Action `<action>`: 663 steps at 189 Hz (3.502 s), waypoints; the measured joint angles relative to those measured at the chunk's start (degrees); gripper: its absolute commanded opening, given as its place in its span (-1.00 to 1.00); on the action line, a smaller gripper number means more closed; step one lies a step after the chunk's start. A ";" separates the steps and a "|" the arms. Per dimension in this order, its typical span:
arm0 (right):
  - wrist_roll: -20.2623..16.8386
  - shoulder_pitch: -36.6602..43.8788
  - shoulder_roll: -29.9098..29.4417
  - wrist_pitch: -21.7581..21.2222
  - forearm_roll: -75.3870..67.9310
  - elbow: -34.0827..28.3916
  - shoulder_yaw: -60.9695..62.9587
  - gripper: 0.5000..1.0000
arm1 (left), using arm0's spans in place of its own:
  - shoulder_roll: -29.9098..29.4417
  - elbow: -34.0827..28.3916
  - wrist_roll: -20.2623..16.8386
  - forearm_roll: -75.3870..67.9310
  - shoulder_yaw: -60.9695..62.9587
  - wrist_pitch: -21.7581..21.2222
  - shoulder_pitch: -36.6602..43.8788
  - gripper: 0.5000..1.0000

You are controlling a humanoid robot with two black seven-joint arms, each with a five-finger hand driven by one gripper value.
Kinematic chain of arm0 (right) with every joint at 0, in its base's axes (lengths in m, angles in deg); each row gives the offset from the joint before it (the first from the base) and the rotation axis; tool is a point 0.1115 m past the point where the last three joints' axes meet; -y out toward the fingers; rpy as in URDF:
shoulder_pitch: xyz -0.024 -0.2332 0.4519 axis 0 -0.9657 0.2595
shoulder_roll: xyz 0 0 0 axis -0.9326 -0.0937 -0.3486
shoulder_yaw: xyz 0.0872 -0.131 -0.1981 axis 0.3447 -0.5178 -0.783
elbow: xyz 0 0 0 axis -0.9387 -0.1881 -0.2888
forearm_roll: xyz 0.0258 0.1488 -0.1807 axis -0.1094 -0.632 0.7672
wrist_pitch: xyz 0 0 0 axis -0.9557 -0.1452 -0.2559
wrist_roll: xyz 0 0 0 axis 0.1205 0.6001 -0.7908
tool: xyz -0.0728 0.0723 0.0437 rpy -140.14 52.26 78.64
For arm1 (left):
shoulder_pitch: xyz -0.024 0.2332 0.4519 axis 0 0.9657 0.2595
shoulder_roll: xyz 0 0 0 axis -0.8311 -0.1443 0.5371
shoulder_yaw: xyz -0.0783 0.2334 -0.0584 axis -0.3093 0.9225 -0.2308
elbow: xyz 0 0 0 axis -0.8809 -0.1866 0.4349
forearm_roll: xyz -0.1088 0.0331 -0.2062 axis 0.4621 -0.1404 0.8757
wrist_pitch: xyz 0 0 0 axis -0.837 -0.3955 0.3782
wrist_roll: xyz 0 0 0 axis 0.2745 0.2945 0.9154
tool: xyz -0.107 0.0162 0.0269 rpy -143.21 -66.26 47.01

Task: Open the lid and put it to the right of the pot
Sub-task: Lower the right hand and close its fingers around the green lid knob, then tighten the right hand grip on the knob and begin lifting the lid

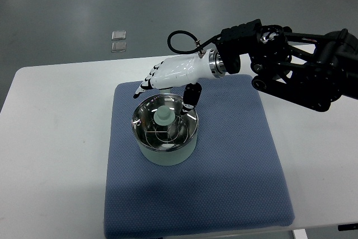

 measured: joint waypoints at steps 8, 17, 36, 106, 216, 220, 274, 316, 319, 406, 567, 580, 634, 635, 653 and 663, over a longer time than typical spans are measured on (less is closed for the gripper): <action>-0.01 0.00 -0.01 -0.07 0.14 0.00 0.00 0.71 | 0.00 0.00 -0.01 0.00 0.00 0.00 0.00 1.00; -0.01 0.00 -0.02 -0.22 0.23 0.00 0.00 0.71 | 0.00 0.00 -0.01 0.00 0.00 0.00 0.00 1.00; 0.01 0.00 -0.21 -0.45 0.26 -0.06 0.00 0.69 | 0.00 0.00 -0.01 0.00 0.00 0.00 0.00 1.00; 0.08 -0.23 -0.61 -0.58 0.11 -0.52 0.08 -0.02 | 0.00 0.00 -0.01 0.00 0.00 0.00 -0.02 1.00; -0.36 -0.81 -2.07 -0.19 2.50 -0.64 -0.02 -0.21 | 0.00 0.00 -0.01 0.00 0.00 0.00 -0.02 1.00; -0.36 -0.86 -2.19 -0.17 2.75 -0.64 -0.02 -0.21 | 0.00 0.00 -0.01 0.00 0.00 0.00 -0.02 1.00; -0.36 -1.32 -2.51 -0.16 4.76 -0.63 -0.15 -0.21 | 0.00 0.00 -0.01 0.00 0.00 0.00 -0.01 1.00; -0.31 -1.38 -2.41 -0.21 6.83 -0.62 -0.17 -0.20 | 0.00 0.00 -0.01 0.00 0.00 0.00 -0.01 1.00; -0.30 -1.38 -2.40 -0.23 6.87 -0.62 -0.17 -0.20 | 0.00 0.00 -0.01 0.00 0.00 0.00 -0.01 1.00; -0.27 -1.38 -2.04 -0.71 7.91 -0.62 -0.24 -0.20 | 0.00 0.00 -0.01 0.00 0.00 0.00 -0.02 1.00; -0.26 -1.38 -1.87 -0.78 9.08 -0.53 -0.61 -0.45 | 0.00 0.00 -0.01 0.00 0.00 0.00 -0.01 1.00; -0.26 -1.39 -1.98 -0.82 9.33 -0.53 -0.66 -0.50 | 0.00 0.00 -0.01 0.00 0.00 0.00 -0.01 1.00; -0.27 -1.47 -1.96 -0.85 9.51 -0.53 -0.70 -0.68 | 0.00 0.00 -0.01 0.00 0.00 0.00 -0.02 1.00; -0.27 -1.47 -1.95 -0.84 9.51 -0.53 -0.70 -0.68 | 0.00 0.00 -0.01 0.00 0.00 0.00 -0.02 1.00; -0.27 -1.47 -1.79 -0.84 9.50 -0.53 -0.70 -0.63 | 0.00 0.00 -0.01 0.00 0.00 0.00 -0.02 1.00; -0.27 -1.46 -1.72 -0.85 9.44 -0.53 -0.70 -0.60 | 0.00 0.00 -0.01 0.00 0.00 0.00 -0.02 1.00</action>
